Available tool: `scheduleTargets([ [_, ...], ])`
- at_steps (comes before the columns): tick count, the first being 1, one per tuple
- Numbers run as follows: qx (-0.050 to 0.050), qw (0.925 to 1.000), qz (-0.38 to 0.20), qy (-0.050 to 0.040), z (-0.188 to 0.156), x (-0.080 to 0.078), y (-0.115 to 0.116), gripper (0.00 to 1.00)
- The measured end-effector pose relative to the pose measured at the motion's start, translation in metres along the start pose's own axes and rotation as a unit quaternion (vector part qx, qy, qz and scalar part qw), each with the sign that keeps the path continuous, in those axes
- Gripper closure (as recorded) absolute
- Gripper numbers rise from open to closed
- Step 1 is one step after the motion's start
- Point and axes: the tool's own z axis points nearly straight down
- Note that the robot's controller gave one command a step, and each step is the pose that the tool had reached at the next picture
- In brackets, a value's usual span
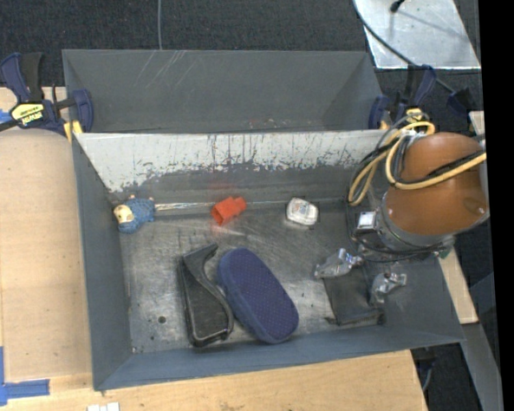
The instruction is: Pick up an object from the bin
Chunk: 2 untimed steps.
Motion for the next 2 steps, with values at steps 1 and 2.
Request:
scheduleTargets([
  [1, 0.000, 1.0000, 0.001, -0.0006, -0.0014, -0.0006, -0.0002, 0.00],
  [2, 0.004, 1.0000, 0.001, -0.0032, -0.0035, -0.0023, -0.0025, 1.00],
])
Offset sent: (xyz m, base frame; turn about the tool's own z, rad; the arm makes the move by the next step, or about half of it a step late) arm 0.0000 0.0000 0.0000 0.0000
